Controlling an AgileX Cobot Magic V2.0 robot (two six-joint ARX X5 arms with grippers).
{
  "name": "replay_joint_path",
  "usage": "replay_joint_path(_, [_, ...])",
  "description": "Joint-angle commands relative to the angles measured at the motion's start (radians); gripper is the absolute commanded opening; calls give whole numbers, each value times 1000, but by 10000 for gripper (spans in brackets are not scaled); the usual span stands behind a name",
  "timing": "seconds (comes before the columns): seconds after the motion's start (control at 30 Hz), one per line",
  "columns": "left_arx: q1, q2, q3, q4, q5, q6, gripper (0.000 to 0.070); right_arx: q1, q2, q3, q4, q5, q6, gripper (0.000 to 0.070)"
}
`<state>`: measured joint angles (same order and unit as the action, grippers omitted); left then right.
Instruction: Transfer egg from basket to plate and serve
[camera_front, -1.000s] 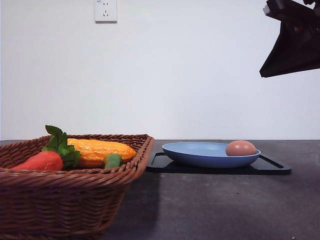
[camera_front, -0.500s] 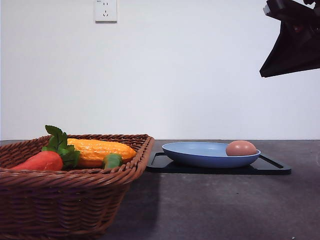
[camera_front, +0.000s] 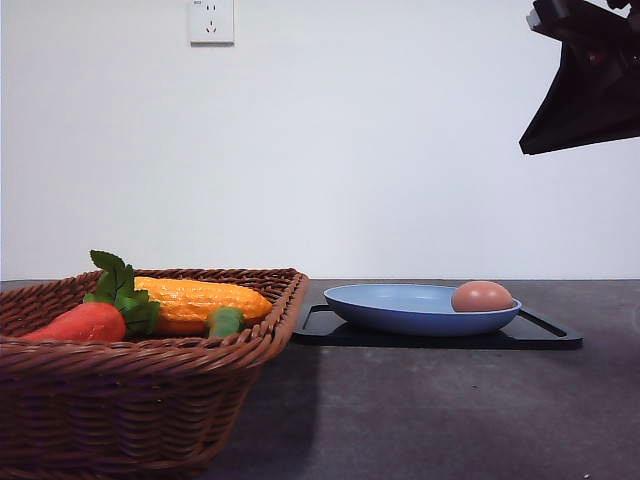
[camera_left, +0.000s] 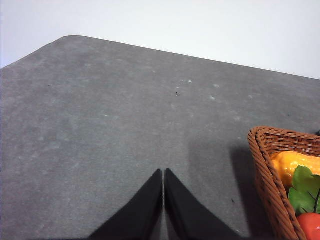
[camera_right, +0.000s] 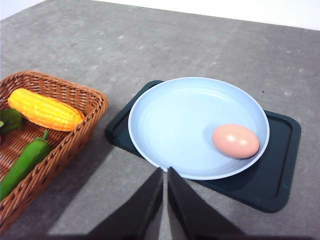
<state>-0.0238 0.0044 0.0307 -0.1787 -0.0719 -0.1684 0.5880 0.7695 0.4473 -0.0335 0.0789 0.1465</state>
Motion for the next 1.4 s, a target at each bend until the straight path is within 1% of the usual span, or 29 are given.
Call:
replay_joint_path(0.0, [1, -2, -25, -8, 5, -1, 0, 4, -2, 9, 6, 6, -11, 0])
replay_joint_path(0.13, [1, -2, -25, -8, 5, -1, 0, -44, -119, -14, -24, 84, -193, 0])
replay_joint_path(0.2, [1, -2, -24, -8, 5, -1, 0, -88, -186, -57, 4, 72, -244, 0])
replay_joint_path(0.23, [1, -2, -25, -8, 5, -1, 0, -114, -223, -86, 24, 60, -248, 0])
replay_joint_path(0.3, [1, -2, -25, -8, 5, -1, 0, -172, -298, -142, 51, 40, -244, 0])
replay_joint_path(0.5, [1, -2, -25, -8, 5, -1, 0, -375, -547, -295, 54, 5, -226, 0])
replay_joint_path(0.57, [2, -2, -25, -8, 5, -1, 0, -426, -600, -331, 54, -18, -207, 0])
replay_joint_path(0.67, [1, -2, -25, -8, 5, -1, 0, -479, -663, -380, 53, -28, -176, 0])
replay_joint_path(0.77, [1, -2, -25, -8, 5, -1, 0, -509, -710, -420, 52, -39, -155, 0])
replay_joint_path(0.83, [1, -2, -25, -8, 5, -1, 0, -523, -734, -438, 38, -68, -149, 0])
replay_joint_path(1.03, [1, -2, -25, -8, 5, -1, 0, -538, -766, -439, -101, -112, -140, 0])
replay_joint_path(1.1, [1, -2, -25, -8, 5, -1, 0, -536, -766, -439, -145, -122, -114, 0])
replay_joint_path(1.13, [1, -2, -25, -8, 5, -1, 0, -535, -765, -438, -145, -124, -101, 0])
replay_joint_path(1.37, [1, -2, -25, -8, 5, -1, 0, -535, -766, -438, -117, -123, -101, 0])
